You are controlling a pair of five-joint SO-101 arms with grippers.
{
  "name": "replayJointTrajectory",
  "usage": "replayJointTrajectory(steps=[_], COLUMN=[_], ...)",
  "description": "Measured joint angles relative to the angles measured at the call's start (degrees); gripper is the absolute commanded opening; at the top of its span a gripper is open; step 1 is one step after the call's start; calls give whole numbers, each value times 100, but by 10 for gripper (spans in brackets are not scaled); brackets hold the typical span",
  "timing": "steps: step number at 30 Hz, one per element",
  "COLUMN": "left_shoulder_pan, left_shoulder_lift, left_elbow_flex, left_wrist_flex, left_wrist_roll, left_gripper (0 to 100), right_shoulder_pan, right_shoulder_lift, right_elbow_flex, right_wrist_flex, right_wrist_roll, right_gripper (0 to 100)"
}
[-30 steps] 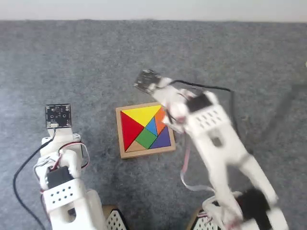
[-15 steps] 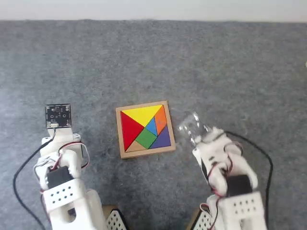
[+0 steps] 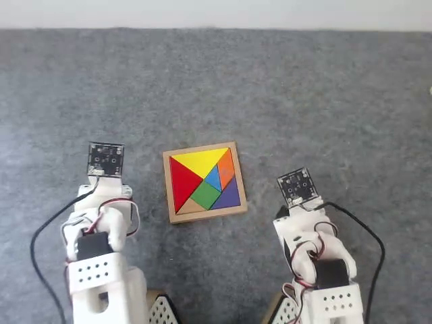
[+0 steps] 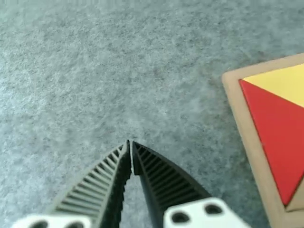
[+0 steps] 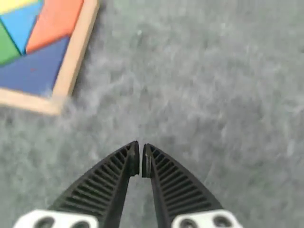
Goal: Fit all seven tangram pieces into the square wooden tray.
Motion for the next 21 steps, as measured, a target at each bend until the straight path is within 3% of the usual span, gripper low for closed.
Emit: replayJointTrajectory(steps=[6, 15, 21], left_shoulder_pan=[35, -9, -105], left_shoulder_lift=[-255, -3270, -2901], left_elbow_flex=[273, 1099, 1134], left_wrist_flex=[132, 1398, 1354], left_wrist_roll=[0, 0, 0], left_gripper=[12, 13, 13], right_shoulder_pan=[-9, -9, -9], right_shoulder_lift=[0, 0, 0], right_elbow_flex=[0, 0, 0], right_wrist_flex=[642, 721, 721], right_wrist_roll=[-9, -9, -9], right_gripper=[22, 22, 22])
